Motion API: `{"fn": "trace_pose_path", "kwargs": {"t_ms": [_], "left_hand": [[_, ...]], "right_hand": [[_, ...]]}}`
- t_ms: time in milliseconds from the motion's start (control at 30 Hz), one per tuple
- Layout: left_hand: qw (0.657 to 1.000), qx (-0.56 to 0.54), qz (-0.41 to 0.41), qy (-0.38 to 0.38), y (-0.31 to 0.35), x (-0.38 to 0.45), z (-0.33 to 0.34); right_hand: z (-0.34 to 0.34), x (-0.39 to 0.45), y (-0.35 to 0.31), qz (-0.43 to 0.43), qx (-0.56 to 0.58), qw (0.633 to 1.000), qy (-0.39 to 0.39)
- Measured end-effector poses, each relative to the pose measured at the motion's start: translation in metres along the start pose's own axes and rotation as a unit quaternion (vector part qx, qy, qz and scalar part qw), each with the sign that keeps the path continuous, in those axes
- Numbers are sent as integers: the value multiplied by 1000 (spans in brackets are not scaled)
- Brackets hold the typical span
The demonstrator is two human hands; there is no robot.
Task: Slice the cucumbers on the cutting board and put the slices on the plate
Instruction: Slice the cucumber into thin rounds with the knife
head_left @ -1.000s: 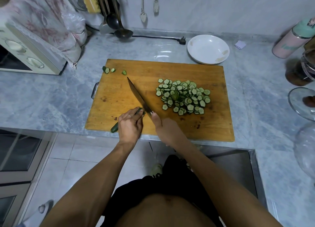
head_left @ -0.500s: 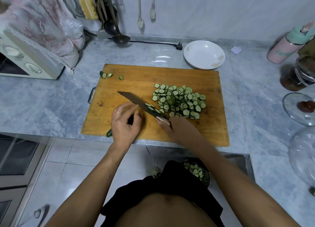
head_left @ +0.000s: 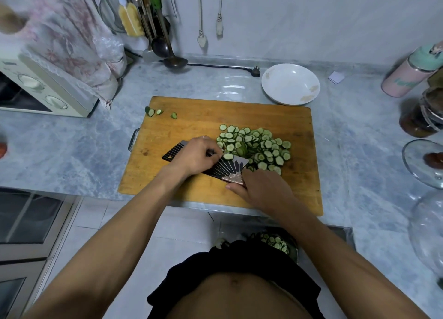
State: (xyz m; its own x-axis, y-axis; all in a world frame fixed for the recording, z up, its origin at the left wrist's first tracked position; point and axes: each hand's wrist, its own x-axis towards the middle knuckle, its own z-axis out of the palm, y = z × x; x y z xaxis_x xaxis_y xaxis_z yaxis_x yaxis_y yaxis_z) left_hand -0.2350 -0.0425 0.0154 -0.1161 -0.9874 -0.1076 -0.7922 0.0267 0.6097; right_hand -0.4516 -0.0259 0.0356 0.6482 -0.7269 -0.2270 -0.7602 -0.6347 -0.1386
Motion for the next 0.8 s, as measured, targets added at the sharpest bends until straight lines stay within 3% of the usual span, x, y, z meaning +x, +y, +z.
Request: {"fn": "trace_pose_path", "kwargs": {"t_ms": [167, 300, 434, 634, 800], "left_hand": [[998, -6, -16, 63, 7, 7, 10], [1000, -19, -1, 24, 17, 3, 21], [997, 9, -57, 47, 17, 19, 22], [977, 48, -153, 138, 6, 12, 22], [994, 3, -109, 13, 3, 16, 19]], "right_hand": [[1, 0, 5, 3, -7, 1000, -5], [0, -3, 8, 4, -2, 1000, -7], [0, -5, 8, 6, 2, 1000, -14], [6, -10, 18, 14, -3, 1000, 1], [7, -11, 22, 11, -11, 1000, 5]]}}
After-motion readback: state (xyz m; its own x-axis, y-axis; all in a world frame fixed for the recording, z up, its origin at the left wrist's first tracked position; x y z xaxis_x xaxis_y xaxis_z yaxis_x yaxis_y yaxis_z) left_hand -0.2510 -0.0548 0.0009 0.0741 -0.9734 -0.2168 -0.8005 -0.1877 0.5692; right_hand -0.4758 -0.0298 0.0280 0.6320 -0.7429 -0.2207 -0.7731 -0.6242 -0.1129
